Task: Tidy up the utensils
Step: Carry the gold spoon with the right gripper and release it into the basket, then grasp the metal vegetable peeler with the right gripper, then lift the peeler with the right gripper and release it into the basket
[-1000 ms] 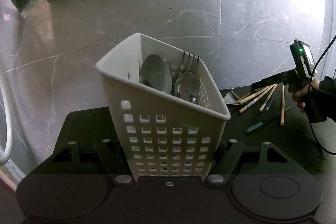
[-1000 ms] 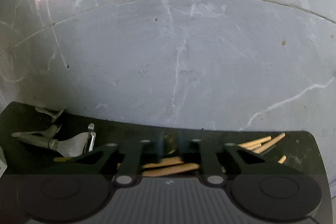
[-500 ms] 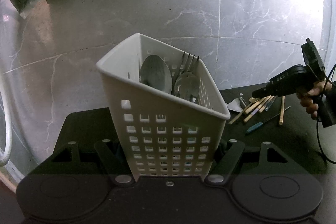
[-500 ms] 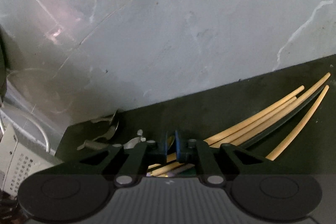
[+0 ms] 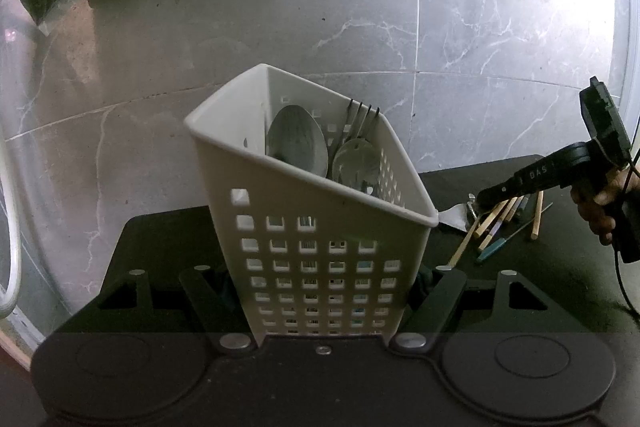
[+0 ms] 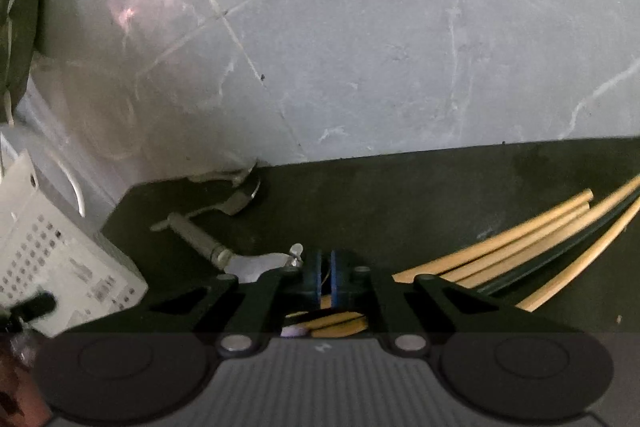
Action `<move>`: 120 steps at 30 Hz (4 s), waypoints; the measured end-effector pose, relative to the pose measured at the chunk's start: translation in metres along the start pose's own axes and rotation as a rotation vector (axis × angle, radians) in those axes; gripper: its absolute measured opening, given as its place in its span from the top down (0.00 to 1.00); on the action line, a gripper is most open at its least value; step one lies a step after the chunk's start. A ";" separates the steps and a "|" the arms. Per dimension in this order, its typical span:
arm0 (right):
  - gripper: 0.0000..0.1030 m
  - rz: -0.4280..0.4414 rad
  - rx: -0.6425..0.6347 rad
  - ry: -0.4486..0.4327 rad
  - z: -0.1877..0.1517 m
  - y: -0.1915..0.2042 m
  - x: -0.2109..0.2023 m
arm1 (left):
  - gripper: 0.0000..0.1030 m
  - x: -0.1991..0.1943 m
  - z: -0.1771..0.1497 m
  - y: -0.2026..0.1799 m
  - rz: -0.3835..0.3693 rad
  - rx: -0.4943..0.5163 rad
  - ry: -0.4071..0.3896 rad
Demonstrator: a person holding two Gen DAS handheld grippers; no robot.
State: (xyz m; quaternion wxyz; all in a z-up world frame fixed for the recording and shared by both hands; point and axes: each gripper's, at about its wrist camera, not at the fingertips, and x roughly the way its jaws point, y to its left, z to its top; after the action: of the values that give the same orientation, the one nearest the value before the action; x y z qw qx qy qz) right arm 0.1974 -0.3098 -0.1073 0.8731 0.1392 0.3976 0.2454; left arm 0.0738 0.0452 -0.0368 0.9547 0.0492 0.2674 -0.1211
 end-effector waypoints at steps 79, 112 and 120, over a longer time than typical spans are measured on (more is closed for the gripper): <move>0.22 -0.080 0.004 -0.084 -0.009 0.046 0.009 | 0.26 -0.002 -0.005 0.000 0.001 -0.001 -0.008; 0.92 -0.190 -0.394 -0.276 0.024 0.139 -0.075 | 0.26 -0.004 -0.010 0.005 -0.015 -0.006 -0.027; 0.94 -0.228 -0.539 -0.342 0.043 0.184 -0.123 | 0.26 -0.007 -0.013 0.009 -0.034 0.002 -0.038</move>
State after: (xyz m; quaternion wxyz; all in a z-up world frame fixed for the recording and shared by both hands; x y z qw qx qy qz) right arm 0.1027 -0.2233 0.0781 0.9543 -0.1028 0.1794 0.2156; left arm 0.0645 0.0575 -0.0439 0.9573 0.0433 0.2498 -0.1387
